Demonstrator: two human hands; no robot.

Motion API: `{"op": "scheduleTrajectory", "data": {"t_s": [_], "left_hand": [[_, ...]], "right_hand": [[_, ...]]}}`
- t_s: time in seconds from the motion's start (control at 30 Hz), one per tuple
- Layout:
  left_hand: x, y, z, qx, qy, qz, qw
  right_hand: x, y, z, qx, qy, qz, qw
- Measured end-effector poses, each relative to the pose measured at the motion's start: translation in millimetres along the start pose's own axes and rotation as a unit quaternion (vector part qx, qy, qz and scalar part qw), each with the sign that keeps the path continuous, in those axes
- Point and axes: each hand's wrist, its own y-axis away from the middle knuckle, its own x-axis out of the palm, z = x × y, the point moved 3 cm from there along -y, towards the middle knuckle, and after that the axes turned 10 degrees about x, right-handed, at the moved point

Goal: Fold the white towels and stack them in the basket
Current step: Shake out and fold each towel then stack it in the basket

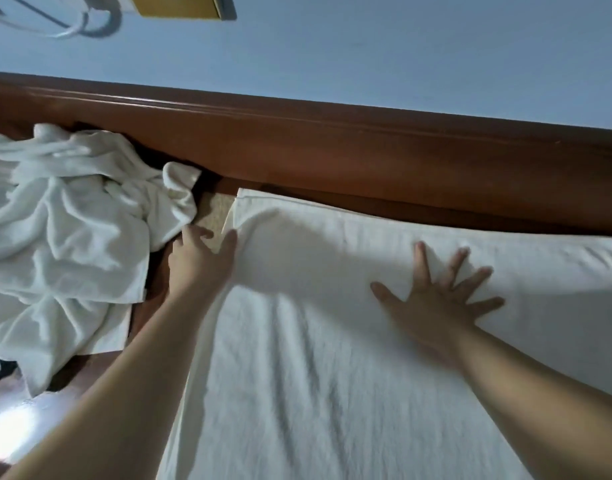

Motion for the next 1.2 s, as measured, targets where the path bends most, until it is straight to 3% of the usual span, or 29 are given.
{"op": "scheduleTrajectory", "data": {"t_s": [0.1,0.2,0.43,0.5,0.6,0.7,0.77,0.97,1.2], "left_hand": [[-0.6,58.8,22.0,0.005,-0.105,0.052,0.993],[2.1,100.2,47.8,-0.029,-0.139,0.077,0.987],[-21.0,105.4,77.9,-0.053,0.058,0.013,0.997],[-28.6,111.3,81.2,-0.044,0.076,0.028,0.996],[-40.9,133.1,94.6,-0.034,0.009,0.135,0.990],[-53.6,176.0,124.3,-0.037,-0.078,0.262,0.961],[-60.4,208.2,145.6,-0.051,-0.095,0.306,0.946],[-72.0,259.9,176.4,-0.045,-0.114,0.216,0.969],[-61.3,292.8,219.5,-0.092,-0.114,0.182,0.972]], "right_hand": [[-6.5,4.6,3.0,0.016,0.018,0.019,1.000],[-9.8,10.9,6.2,0.022,0.028,0.037,0.999],[-14.7,23.3,9.0,0.019,0.038,0.062,0.997],[-15.6,25.6,10.5,0.022,0.040,0.067,0.997],[-18.1,30.6,12.3,0.023,0.048,0.069,0.996],[-19.5,36.6,13.2,0.024,0.048,0.075,0.996],[-15.7,36.7,12.2,0.023,0.051,0.076,0.996],[-13.0,36.2,12.7,0.031,0.053,0.071,0.996],[-12.8,41.2,11.0,0.025,0.057,0.055,0.997]]}}
